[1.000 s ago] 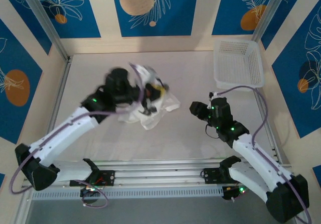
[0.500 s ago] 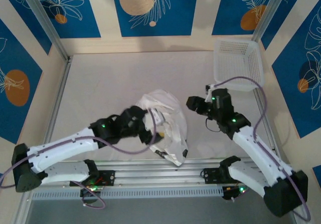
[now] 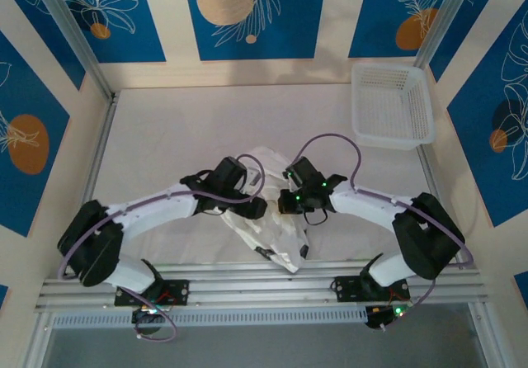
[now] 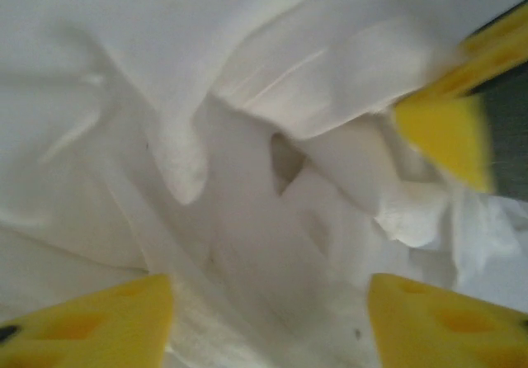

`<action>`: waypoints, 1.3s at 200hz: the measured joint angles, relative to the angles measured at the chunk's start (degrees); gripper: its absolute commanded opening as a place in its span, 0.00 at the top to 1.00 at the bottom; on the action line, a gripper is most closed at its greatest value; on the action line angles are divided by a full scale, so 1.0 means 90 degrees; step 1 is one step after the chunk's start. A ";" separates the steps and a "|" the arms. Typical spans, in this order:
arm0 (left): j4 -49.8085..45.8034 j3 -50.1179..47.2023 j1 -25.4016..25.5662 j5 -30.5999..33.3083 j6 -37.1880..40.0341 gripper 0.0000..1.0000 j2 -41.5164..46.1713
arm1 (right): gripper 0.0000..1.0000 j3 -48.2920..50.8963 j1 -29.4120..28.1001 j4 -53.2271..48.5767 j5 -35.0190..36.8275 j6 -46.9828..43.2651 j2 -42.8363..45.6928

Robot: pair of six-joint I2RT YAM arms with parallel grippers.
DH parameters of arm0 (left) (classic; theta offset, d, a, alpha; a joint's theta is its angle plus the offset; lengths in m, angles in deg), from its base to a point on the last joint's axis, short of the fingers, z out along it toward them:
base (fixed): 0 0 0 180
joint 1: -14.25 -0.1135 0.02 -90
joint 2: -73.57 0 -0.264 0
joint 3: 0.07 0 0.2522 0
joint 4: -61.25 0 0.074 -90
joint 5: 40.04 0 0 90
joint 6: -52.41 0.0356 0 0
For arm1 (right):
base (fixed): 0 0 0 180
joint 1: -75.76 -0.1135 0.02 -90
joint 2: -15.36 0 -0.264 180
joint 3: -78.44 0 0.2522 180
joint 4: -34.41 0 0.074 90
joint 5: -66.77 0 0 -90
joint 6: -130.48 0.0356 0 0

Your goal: Fold the inside-out t-shirt

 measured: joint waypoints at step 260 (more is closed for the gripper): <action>0.1780 0.1115 -0.0396 -0.0811 -0.1921 0.99 0.1105 | 0.97 0.0556 -0.1154 0.1991 0.0665 -0.0865 0.1200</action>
